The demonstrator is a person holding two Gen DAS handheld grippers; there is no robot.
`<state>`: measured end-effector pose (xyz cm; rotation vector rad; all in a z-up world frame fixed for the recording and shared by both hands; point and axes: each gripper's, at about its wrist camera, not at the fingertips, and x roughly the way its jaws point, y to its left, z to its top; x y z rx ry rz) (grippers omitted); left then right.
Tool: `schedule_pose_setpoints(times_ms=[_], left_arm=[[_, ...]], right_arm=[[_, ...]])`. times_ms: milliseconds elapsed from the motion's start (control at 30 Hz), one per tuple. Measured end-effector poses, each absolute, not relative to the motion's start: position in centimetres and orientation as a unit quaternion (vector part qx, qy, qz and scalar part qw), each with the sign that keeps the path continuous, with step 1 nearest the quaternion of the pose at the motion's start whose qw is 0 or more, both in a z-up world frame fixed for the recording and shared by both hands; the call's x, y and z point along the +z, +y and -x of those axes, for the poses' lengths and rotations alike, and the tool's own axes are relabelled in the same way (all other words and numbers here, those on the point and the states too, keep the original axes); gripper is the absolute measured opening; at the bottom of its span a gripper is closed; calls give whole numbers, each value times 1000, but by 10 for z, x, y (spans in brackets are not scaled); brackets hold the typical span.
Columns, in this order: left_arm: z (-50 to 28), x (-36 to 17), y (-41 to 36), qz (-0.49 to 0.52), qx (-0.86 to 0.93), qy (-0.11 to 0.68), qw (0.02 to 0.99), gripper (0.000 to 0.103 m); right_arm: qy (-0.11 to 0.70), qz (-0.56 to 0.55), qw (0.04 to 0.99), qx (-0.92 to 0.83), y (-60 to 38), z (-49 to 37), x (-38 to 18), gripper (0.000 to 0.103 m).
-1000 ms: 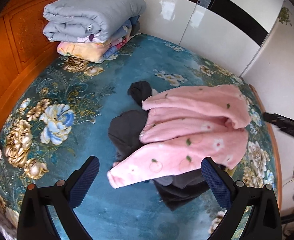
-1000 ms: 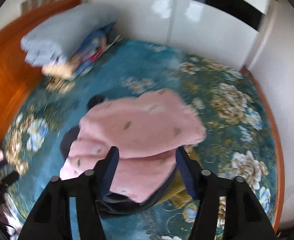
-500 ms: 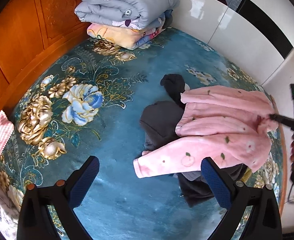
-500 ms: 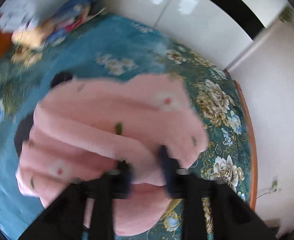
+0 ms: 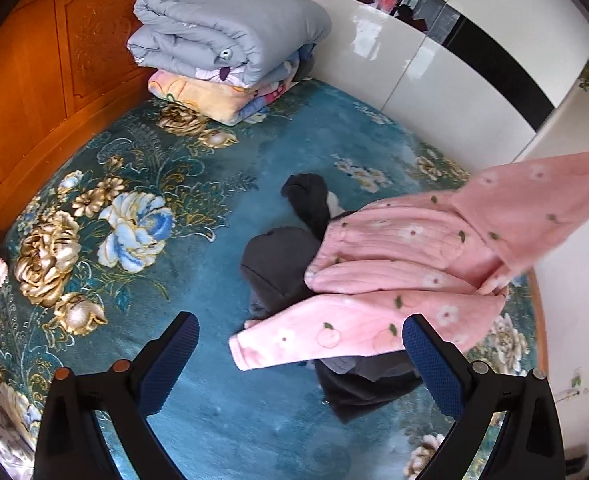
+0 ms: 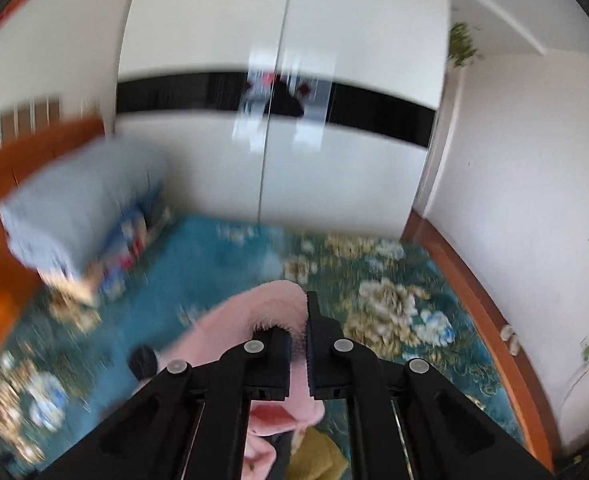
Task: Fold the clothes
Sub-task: 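Grasp a pink jacket edge with the right gripper and lift it, then grasp the pink jacket cuff with the left gripper while the right gripper holds its edge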
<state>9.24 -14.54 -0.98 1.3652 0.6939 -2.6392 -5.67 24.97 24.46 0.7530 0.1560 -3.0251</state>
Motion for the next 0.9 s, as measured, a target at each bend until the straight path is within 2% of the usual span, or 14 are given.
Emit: schedule_pose_setpoints(times_ms=[233, 400, 500, 633, 767, 900], left_arm=[[-108, -5, -149, -448, -853, 269, 13, 103], [-110, -13, -140, -473, -835, 280, -16, 103], [-109, -26, -126, -497, -822, 275, -29, 103], [-107, -51, -92, -545, -798, 251, -48, 103], [-106, -76, -56, -592, -774, 216, -54, 103], [-108, -101, -25, -629, -751, 192, -57, 102]], right_arm=[[-35, -171, 37, -984, 291, -37, 317, 5], [-55, -142, -1, -988, 338, -109, 321, 5], [-75, -202, -76, -974, 391, -127, 278, 5], [-129, -302, -177, -928, 461, -147, 185, 5], [-211, -396, -244, -860, 519, -182, 82, 6], [-266, -448, -294, -801, 571, -225, 14, 6]])
